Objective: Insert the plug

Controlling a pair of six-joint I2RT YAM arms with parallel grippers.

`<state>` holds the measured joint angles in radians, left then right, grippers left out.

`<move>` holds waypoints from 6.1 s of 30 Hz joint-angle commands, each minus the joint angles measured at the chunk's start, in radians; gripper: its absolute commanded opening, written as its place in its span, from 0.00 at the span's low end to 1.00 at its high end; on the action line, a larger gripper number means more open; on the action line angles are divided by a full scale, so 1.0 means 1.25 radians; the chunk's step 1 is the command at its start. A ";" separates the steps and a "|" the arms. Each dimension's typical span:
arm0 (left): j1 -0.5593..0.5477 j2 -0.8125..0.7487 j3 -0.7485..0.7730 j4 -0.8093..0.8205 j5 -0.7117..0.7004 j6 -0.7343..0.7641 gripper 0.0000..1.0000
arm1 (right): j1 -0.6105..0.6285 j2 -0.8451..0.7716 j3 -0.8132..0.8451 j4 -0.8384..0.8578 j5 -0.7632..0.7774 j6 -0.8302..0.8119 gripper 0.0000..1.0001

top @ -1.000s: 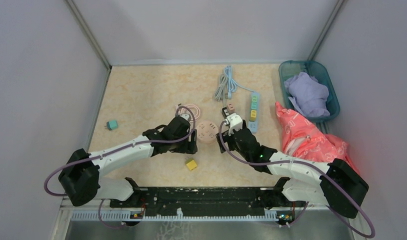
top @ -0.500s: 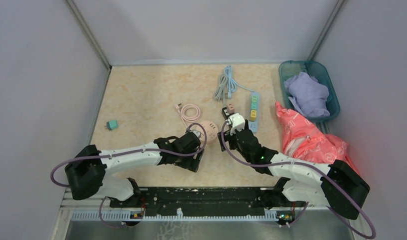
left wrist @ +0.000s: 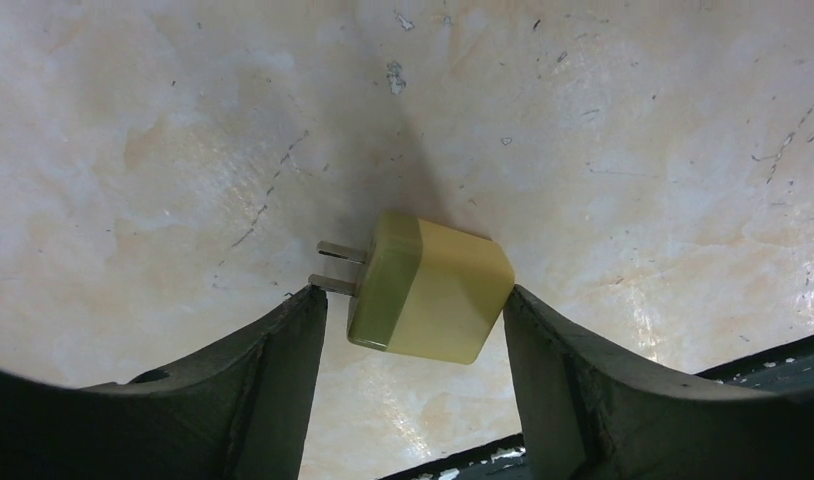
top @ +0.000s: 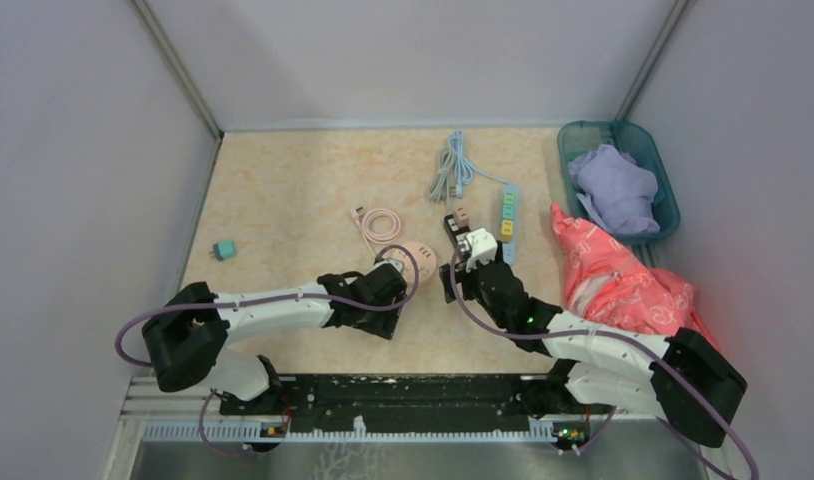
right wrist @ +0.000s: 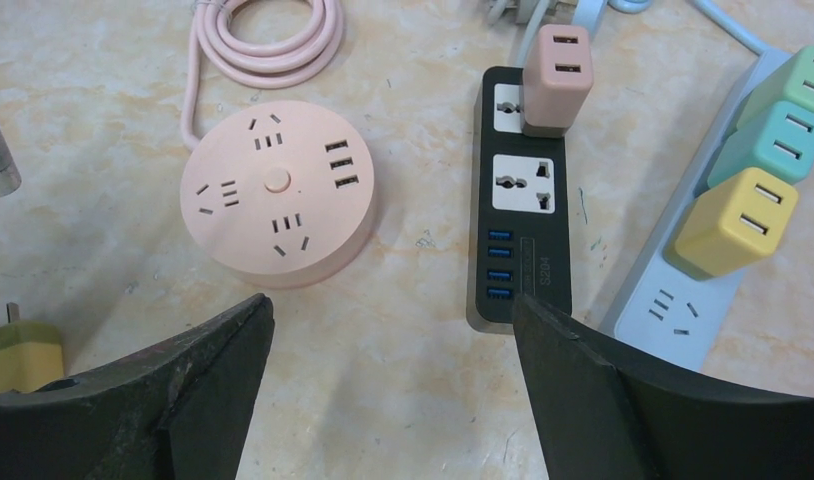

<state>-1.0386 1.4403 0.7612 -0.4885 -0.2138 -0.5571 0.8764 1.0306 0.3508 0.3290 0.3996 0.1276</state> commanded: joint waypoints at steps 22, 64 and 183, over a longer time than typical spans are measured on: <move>0.244 -0.060 -0.049 0.224 0.259 -0.109 0.56 | 0.004 -0.048 0.034 0.034 -0.099 0.036 0.99; 0.420 -0.064 -0.087 0.491 0.646 -0.292 0.55 | 0.007 0.268 0.270 0.032 -0.451 -0.189 0.67; 0.478 0.218 -0.103 0.597 0.495 -0.328 0.43 | -0.047 0.727 0.749 -0.611 -0.212 -0.162 0.00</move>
<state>-0.4343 1.6955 0.6575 0.2947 0.4374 -0.9775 0.8177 1.8332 1.2797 -0.3286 0.0910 -0.0505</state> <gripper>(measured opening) 0.432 0.437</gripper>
